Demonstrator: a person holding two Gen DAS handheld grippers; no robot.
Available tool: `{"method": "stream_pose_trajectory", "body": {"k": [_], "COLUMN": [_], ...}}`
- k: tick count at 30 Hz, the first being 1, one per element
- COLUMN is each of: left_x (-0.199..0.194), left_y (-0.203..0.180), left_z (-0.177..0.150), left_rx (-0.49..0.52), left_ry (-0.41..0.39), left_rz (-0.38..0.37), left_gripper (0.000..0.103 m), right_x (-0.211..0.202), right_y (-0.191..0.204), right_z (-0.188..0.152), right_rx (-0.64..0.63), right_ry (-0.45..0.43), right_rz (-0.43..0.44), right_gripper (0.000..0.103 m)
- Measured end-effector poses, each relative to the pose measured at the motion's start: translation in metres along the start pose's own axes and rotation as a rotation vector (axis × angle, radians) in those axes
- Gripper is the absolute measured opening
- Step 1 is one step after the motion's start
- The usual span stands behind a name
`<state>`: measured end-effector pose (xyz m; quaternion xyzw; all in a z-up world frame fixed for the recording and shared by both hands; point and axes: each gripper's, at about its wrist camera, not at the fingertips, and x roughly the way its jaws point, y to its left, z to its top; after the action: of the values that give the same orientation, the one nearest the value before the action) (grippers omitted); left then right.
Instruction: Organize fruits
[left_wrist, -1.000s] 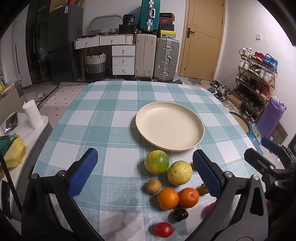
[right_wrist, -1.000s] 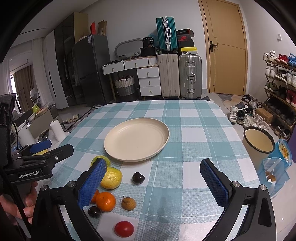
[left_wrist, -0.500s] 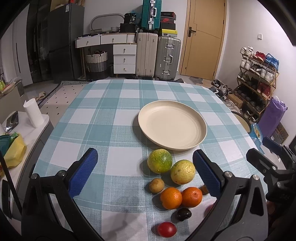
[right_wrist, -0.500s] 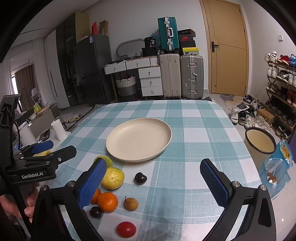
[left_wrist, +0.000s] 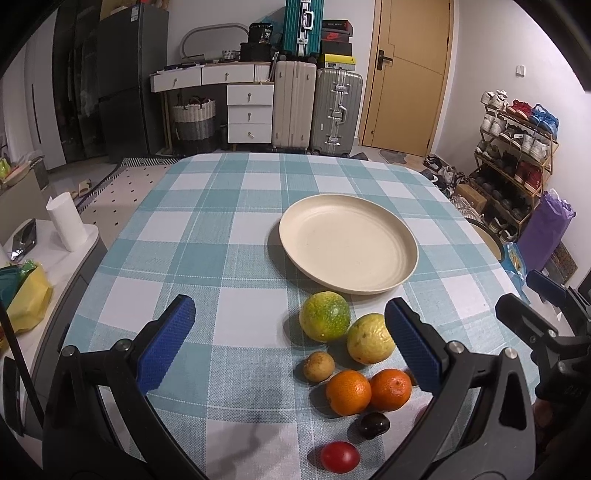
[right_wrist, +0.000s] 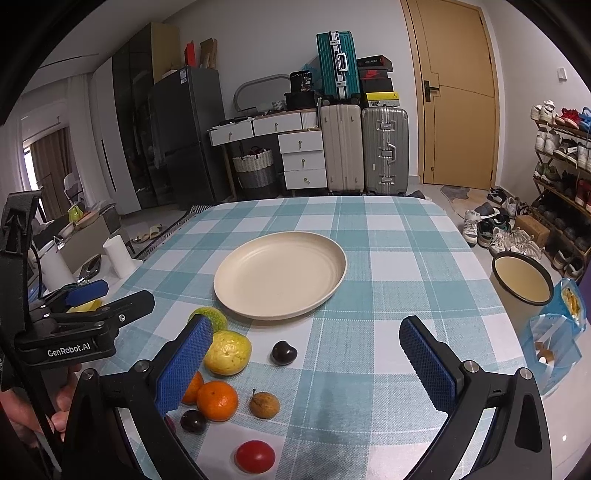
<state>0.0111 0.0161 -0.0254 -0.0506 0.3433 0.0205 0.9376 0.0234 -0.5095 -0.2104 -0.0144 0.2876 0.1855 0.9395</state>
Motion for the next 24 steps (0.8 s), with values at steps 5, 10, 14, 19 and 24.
{"method": "stream_pose_trajectory", "body": {"k": [5, 10, 14, 19, 24], "left_x": [0.01, 0.021, 0.031, 0.045, 0.06], "left_y": [0.004, 0.007, 0.008, 0.012, 0.018], "left_z": [0.0, 0.0, 0.001, 0.004, 0.006], "left_rx": [-0.022, -0.028, -0.032, -0.052, -0.083], "left_ry": [0.039, 0.07, 0.088, 0.124, 0.157], "left_rz": [-0.028, -0.051, -0.068, -0.104, -0.137], "left_gripper": [0.102, 0.102, 0.102, 0.102, 0.102], "right_x": [0.002, 0.008, 0.013, 0.02, 0.03], "right_y": [0.0, -0.003, -0.005, -0.006, -0.007], "right_z": [-0.002, -0.003, -0.004, -0.004, -0.005], "right_rx": [0.004, 0.006, 0.016, 0.014, 0.017], "right_ry": [0.003, 0.013, 0.026, 0.034, 0.052], "right_rz": [0.007, 0.011, 0.022, 0.028, 0.044], "right_gripper": [0.103, 0.103, 0.103, 0.103, 0.103]}}
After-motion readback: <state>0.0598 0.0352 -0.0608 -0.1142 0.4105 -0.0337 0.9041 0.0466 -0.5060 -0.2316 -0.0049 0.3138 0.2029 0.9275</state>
